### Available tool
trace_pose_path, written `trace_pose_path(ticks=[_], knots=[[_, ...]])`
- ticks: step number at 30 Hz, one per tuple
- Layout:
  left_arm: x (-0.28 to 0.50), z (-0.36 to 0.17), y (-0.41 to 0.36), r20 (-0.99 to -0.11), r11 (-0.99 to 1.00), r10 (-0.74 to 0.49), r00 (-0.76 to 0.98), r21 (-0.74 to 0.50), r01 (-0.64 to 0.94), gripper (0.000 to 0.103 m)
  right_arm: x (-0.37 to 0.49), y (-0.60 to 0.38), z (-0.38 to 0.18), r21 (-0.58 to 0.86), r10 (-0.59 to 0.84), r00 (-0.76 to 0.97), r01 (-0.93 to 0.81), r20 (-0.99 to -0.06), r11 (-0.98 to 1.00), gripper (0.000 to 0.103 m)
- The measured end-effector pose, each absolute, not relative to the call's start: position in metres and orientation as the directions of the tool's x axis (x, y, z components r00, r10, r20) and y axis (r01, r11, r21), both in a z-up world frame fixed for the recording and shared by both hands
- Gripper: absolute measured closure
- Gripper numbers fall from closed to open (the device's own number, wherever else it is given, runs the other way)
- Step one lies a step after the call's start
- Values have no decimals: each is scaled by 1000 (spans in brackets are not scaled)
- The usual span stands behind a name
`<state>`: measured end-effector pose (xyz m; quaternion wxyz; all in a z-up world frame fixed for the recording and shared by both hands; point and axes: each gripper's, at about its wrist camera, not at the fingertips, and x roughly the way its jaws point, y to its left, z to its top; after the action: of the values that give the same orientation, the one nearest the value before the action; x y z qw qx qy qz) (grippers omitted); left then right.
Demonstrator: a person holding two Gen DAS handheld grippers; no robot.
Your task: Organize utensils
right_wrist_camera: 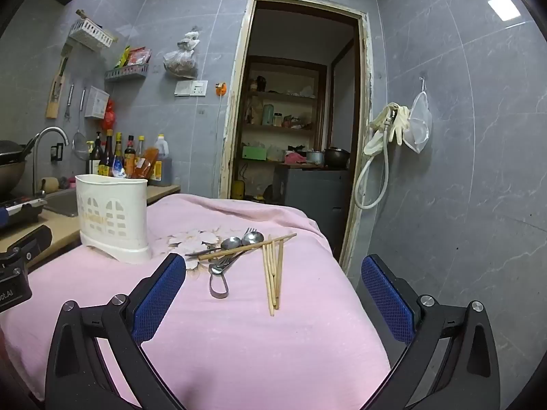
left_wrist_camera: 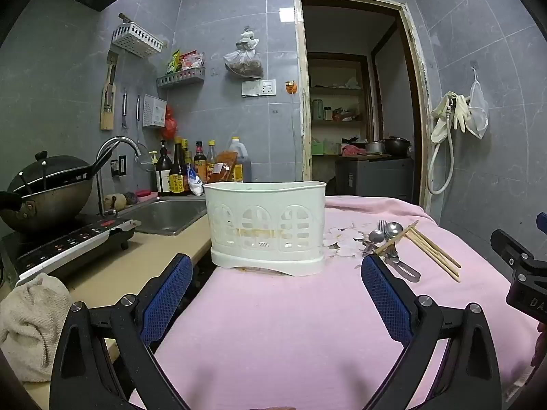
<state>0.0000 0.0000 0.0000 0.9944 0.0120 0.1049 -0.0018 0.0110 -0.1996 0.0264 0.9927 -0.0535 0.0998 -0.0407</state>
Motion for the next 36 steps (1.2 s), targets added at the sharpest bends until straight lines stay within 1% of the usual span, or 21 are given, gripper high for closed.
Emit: trace_pose_path(ticks=[9, 36], knots=[[0, -2, -8, -202, 1000, 10, 979, 26, -5, 6, 11, -198, 26, -119, -94, 976, 71, -195, 990, 0], [3, -4, 3, -220, 1000, -5, 976, 2, 6, 6, 13, -194, 23, -125, -94, 975, 69, -201, 990, 0]])
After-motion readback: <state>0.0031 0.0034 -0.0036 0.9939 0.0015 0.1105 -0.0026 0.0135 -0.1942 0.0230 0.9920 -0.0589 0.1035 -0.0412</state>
